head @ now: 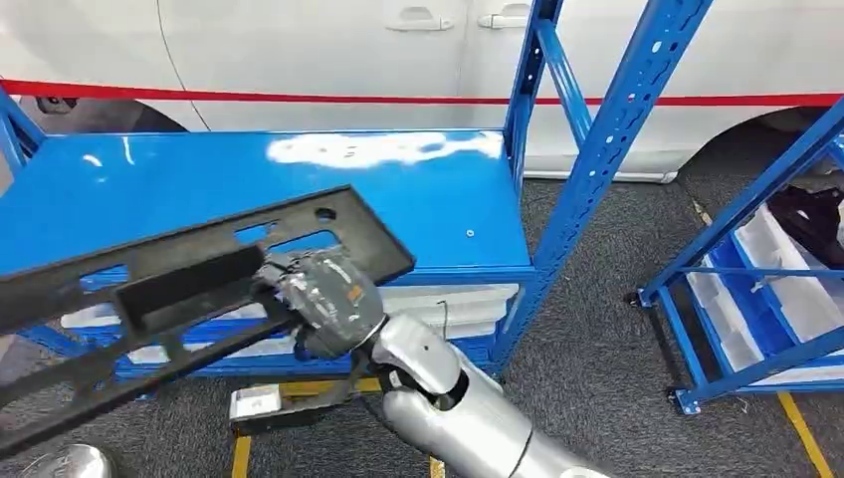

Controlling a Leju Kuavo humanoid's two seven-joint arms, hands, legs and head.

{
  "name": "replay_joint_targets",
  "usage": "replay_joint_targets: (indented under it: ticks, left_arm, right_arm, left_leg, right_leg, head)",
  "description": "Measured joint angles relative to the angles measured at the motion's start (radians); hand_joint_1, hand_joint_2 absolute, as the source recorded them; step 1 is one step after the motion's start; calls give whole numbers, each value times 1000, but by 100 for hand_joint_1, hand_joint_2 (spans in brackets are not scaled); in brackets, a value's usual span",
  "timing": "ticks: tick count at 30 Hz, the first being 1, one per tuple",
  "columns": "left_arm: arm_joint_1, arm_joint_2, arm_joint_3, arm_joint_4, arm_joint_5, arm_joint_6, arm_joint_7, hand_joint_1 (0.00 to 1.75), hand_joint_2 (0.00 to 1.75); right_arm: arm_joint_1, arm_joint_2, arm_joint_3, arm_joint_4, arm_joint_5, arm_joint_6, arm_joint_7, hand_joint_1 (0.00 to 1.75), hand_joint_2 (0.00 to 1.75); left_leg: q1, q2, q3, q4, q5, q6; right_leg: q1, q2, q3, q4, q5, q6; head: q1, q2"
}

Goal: Take the parts from the cabinet and place them on the table.

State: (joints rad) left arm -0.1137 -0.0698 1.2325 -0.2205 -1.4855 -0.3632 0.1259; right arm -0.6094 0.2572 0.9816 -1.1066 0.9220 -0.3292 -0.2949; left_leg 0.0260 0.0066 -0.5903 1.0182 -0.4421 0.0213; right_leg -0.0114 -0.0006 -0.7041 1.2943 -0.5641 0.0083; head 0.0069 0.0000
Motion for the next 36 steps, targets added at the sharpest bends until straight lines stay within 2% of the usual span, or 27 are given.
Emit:
replay_joint_targets:
  ticks: [2,3,4,7,8,10,11,13,14,15,16,17,18,19,20,22,23,24,25,27,28,29,30,31,33,34,36]
  left_arm:
    - [-16,-5,-6,3,0,-11,5,0,175]
    - [-18,-8,-8,6,0,-14,5,0,175]
    - [-22,-11,-11,7,0,-16,5,0,175]
    - [-26,-12,-21,8,0,-16,5,0,175]
    - [-26,-12,-22,8,0,-16,5,0,175]
    - [-26,-12,-25,8,0,-16,4,0,175]
    - [-26,-11,-25,8,29,15,-18,0,175]
    - [-24,-25,41,-3,235,205,-206,0,175]
    - [-21,-36,93,-3,356,343,-336,0,175]
    - [-24,-49,142,-3,455,541,-462,0,175]
    - [-24,-61,175,-3,505,731,-535,0,175]
    - [-24,-67,195,-3,527,862,-555,0,175]
    - [-23,-71,214,-3,546,978,-537,0,175]
    - [-22,-73,230,-3,563,1028,-520,0,175]
    - [-21,-73,244,-3,569,1013,-514,0,175]
    - [-21,-74,265,-3,576,911,-507,0,175]
    - [-22,-78,275,-2,578,882,-506,0,175]
    - [-24,-83,283,-3,579,873,-506,0,175]
    - [-25,-84,287,-2,583,869,-506,0,175]
    - [-28,-91,299,-2,605,873,-505,0,175]
    - [-28,-93,302,-3,619,879,-501,0,175]
    - [-28,-93,304,-3,630,885,-495,0,175]
    - [-28,-93,306,-2,639,889,-485,0,175]
    - [-28,-93,307,-3,645,894,-472,0,175]
    - [-28,-88,311,-2,658,906,-454,0,175]
    - [-28,-89,315,-1,671,913,-450,0,175]
    - [-30,-90,320,-1,669,956,-403,0,175]
  right_arm:
    - [-13,23,17,11,-9,3,0,175,175]
    - [-21,32,22,15,-13,3,0,175,175]
    - [-28,39,26,19,-14,3,0,175,175]
    - [-36,45,33,30,-19,3,1,175,175]
    - [-36,48,33,31,-19,3,0,175,175]
    - [-42,54,34,35,-21,3,0,175,175]
    - [-45,56,34,37,-11,-7,23,175,175]
    - [-29,49,34,37,58,-66,139,175,175]
    - [-17,34,33,35,68,-84,166,175,175]
    - [-7,13,26,30,71,-96,172,175,175]
    - [2,-6,20,26,72,-101,168,175,175]
    - [9,-13,17,23,74,-101,164,175,175]
    - [13,-15,15,20,75,-100,159,175,175]
    - [14,-15,14,16,76,-100,153,175,175]
    - [15,-16,14,10,76,-100,151,175,175]
    - [19,-19,12,5,76,-100,150,175,175]
    - [20,-21,11,5,77,-100,150,175,175]
    - [22,-24,10,3,77,-100,150,175,175]
    - [22,-26,8,2,77,-99,150,175,175]
    - [22,-29,7,1,77,-98,148,175,175]
    - [24,-31,7,1,77,-98,145,175,175]
    - [27,-33,7,1,77,-98,143,175,175]
    - [29,-35,7,0,76,-99,140,175,175]
    - [29,-36,7,0,70,-99,135,175,175]
    - [27,-36,7,-11,58,-99,129,175,175]
    - [24,-37,7,-16,55,-99,127,175,175]
    - [21,-37,7,-24,46,-99,127,175,175]
  left_leg:
    - [1,-4,0,6,-1,-4]
    - [2,-4,-2,6,0,-8]
    - [-5,-5,-7,13,1,-19]
    - [-1,-2,-9,1,13,-39]
    - [1,-2,-12,5,8,-45]
    - [3,-3,-39,67,-47,-50]
    - [3,-3,-71,143,-92,-53]
    - [3,-3,-128,285,-150,-58]
    - [4,-3,-130,301,-147,-59]
    - [4,-2,-108,272,-125,-58]
    - [5,-2,-68,207,-91,-58]
    - [6,-2,-14,114,-51,-58]
    - [9,-3,28,27,-38,-57]
    - [0,-5,33,12,-47,-54]
    - [1,-7,30,16,-42,-45]
    - [-4,-12,24,16,-36,-35]
    - [2,-13,24,9,-29,-25]
    - [5,-9,24,7,-23,-16]
    - [5,-9,20,7,-20,-9]
    - [2,-5,10,7,-15,-2]
    - [0,-3,6,7,-13,0]
    - [-1,-3,3,7,-10,0]
    - [-2,-3,2,7,-8,0]
    - [-2,-3,1,8,-7,-1]
    - [-3,-5,2,8,-6,-4]
    - [-6,-6,-2,10,-3,-10]
    - [-7,-7,-8,9,3,-23]
  right_leg:
    - [-2,0,94,-164,77,-6]
    - [-1,0,120,-223,75,-13]
    - [6,0,126,-242,75,-15]
    - [12,4,116,-239,84,-29]
    - [1,3,118,-252,94,-41]
    - [1,0,115,-258,103,-52]
    - [2,0,110,-258,105,-55]
    - [5,-5,103,-257,109,-56]
    - [6,-8,102,-257,110,-55]
    - [6,-9,100,-255,111,-53]
    - [4,-9,98,-250,112,-52]
    - [2,-2,94,-244,112,-51]
    - [2,5,88,-236,110,-48]
    - [10,11,80,-228,112,-39]
    - [8,13,75,-232,117,-32]
    - [8,10,76,-236,124,-22]
    - [8,9,76,-235,125,-16]
    - [4,8,72,-222,108,-12]
    - [5,6,54,-180,71,-8]
    - [4,6,-8,-34,-11,-1]
    - [4,6,-36,33,-36,0]
    - [4,6,-45,64,-39,0]
    - [5,6,-30,44,-19,-2]
    - [5,6,7,-17,17,-6]
    - [7,6,107,-198,94,-21]
    - [12,7,124,-233,81,-27]
    - [19,7,117,-244,87,-28]
  head:
    - [0,0]
    - [0,0]
    - [0,0]
    - [-1,0]
    - [-1,0]
    - [-2,0]
    - [-2,0]
    - [-2,0]
    - [-2,0]
    - [-2,0]
    - [-2,0]
    - [-2,0]
    - [-2,0]
    - [-3,0]
    - [-1,0]
    - [-1,0]
    - [-1,0]
    - [-1,0]
    - [1,0]
    - [0,0]
    - [0,0]
    - [0,0]
    - [0,0]
    - [0,0]
    - [0,0]
    - [0,0]
    - [-1,0]
